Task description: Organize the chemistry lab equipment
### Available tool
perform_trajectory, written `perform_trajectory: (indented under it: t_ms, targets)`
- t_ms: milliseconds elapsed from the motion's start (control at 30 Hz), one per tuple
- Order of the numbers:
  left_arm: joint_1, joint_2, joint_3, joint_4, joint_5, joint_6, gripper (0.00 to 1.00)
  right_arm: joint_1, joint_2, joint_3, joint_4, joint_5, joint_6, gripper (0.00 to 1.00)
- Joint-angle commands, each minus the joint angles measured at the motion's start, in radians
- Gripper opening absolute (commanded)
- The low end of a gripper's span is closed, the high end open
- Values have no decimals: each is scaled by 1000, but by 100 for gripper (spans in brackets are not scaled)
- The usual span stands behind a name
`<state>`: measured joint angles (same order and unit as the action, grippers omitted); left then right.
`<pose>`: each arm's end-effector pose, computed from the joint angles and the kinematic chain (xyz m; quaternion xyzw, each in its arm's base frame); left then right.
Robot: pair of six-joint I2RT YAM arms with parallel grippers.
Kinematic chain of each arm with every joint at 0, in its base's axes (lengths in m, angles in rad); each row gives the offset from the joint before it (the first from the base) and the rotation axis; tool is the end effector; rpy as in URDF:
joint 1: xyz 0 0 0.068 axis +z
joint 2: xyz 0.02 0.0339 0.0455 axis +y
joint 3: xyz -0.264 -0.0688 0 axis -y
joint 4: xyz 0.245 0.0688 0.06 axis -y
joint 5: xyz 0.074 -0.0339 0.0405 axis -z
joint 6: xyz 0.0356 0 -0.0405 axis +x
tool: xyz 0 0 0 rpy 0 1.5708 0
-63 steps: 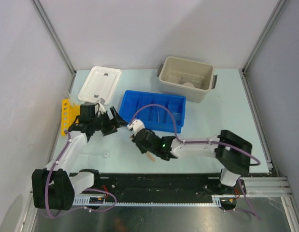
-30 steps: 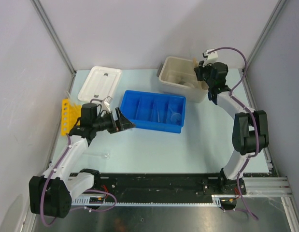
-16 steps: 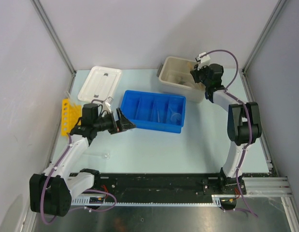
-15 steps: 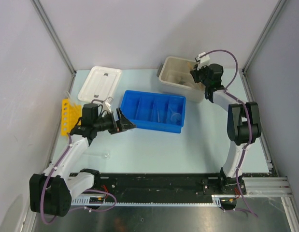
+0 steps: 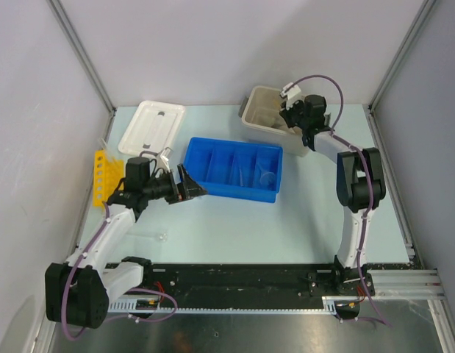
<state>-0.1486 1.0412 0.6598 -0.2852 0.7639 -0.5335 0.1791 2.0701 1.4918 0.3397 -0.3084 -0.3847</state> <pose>0.2087 -0.0561 0.2442 0.0002 0.8504 -0.4516 0.2699 0.4795 0.0978 0.2361 -0.3073 0.7198 0.0575 0.6198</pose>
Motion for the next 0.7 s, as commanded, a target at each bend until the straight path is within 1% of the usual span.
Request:
perform_trajectory:
  t_ms: [0,167,333,500,600,667]
  targets:
    - [-8,2,-8,35,35,0,99,29,42,102,-86,1,-145,1]
    - [-8,4,-8,34,36,1,99,62,86,143,-135,31,-236,1]
    - [-9,9,-6,34,37,1,99,77,121,169,-156,57,-275,6]
    - [-8,16,-6,34,37,0,99,78,137,177,-162,71,-298,8]
    - [-8,12,-6,34,38,2,99,76,144,184,-171,79,-309,12]
    - [-8,10,-8,34,38,3,99,78,140,185,-171,89,-312,17]
